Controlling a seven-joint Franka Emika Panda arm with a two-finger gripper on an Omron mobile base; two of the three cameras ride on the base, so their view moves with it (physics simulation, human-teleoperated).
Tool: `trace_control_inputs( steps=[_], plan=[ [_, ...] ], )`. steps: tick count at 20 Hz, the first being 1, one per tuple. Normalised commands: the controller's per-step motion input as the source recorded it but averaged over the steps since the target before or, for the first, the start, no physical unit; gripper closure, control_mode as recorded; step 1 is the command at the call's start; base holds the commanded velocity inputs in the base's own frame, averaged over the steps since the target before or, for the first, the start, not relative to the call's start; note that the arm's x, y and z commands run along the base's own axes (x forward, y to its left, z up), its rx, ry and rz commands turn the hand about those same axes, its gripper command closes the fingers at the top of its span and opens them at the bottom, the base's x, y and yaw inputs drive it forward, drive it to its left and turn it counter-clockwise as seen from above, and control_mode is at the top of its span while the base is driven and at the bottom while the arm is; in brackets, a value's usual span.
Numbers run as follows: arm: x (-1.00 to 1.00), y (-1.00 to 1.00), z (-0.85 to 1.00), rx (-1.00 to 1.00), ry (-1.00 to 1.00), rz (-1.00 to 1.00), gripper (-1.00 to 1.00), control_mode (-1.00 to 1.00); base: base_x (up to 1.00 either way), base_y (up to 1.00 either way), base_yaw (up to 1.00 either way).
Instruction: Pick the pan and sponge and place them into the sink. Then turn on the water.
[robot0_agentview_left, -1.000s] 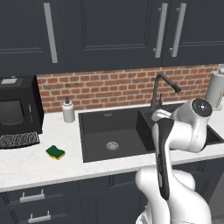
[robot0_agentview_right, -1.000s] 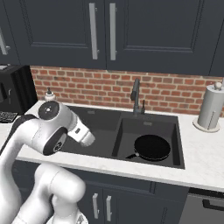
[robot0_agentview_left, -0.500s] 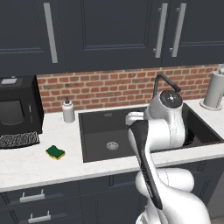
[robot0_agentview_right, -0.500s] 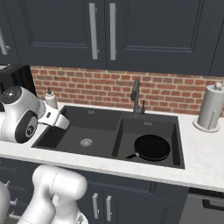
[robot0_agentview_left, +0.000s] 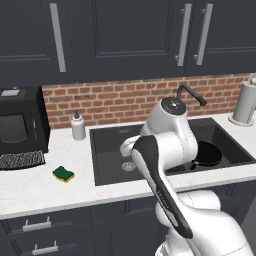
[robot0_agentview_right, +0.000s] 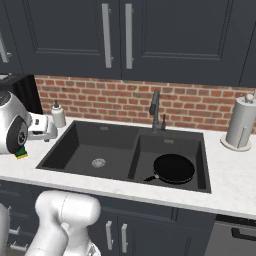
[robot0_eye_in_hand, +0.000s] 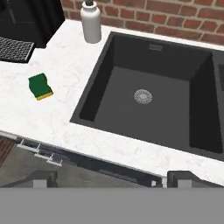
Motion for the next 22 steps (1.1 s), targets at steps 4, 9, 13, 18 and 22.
trace_control_inputs(
  steps=[4, 9, 13, 18, 22],
  plan=[
    [-0.03, 0.63, -0.14, -0.04, 0.13, 0.38, -1.00, -1.00, 0.00, 0.00, 0.00],
    [0.00, 0.63, -0.18, -0.03, 0.16, 0.36, -1.00, -1.00, 0.00, 0.00, 0.00],
    [0.00, 0.59, -0.19, -0.02, 0.17, 0.24, -1.00, -1.00, 0.00, 0.00, 0.00],
    [0.01, 0.46, -0.24, -0.08, 0.13, 0.02, -1.00, -1.00, 0.00, 0.00, 0.00],
    [0.11, 0.45, -0.32, -0.15, 0.08, 0.00, -1.00, -1.00, 0.00, 0.00, 0.00]
  ],
)
